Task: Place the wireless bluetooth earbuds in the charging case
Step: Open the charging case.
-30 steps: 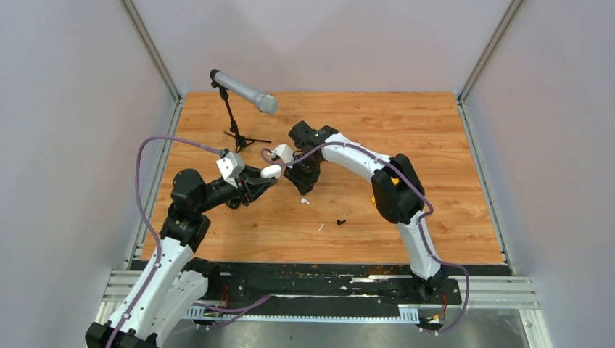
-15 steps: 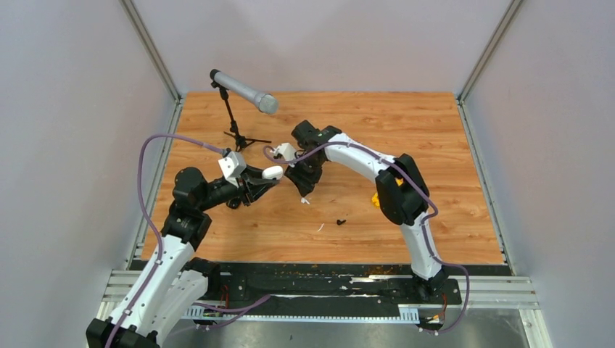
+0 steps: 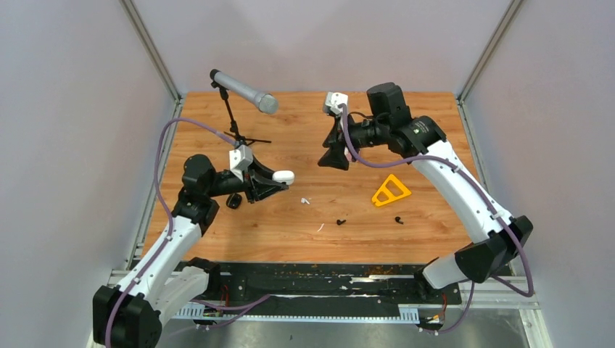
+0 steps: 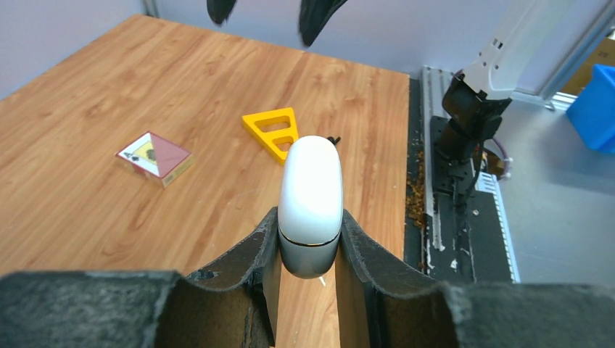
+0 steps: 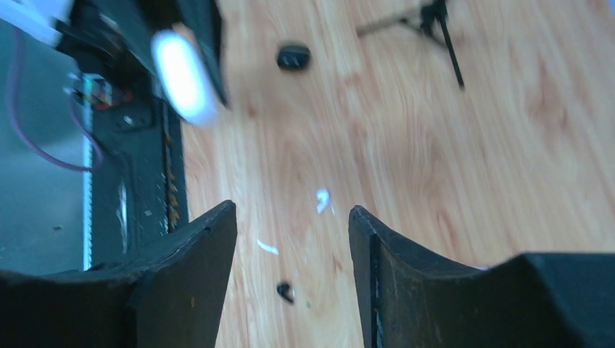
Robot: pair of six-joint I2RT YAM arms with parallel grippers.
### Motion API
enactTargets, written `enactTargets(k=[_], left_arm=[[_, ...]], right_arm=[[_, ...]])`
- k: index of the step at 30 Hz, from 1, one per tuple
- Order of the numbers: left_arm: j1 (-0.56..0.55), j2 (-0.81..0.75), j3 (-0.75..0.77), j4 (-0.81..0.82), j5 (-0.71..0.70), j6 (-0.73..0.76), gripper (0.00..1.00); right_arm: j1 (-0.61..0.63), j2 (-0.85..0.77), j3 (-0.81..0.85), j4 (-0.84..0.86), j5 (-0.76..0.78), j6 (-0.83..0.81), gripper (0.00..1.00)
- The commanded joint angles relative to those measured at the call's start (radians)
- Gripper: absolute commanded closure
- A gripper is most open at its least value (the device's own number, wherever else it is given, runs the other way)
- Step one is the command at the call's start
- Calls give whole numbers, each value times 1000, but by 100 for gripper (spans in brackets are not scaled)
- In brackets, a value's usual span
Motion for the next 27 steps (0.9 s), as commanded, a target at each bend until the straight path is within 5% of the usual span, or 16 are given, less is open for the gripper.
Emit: enactTargets(k=[1, 11, 27], left_arm=[[-20, 46, 65, 98, 94, -34, 100], [-38, 64, 68, 126, 84, -34, 100], [-43, 50, 42, 193, 59, -72, 100]], right_arm=[[91, 15, 76, 148, -83, 117, 41], [192, 133, 167, 85, -106, 141, 31], [199, 171, 164, 65, -77, 172, 30]])
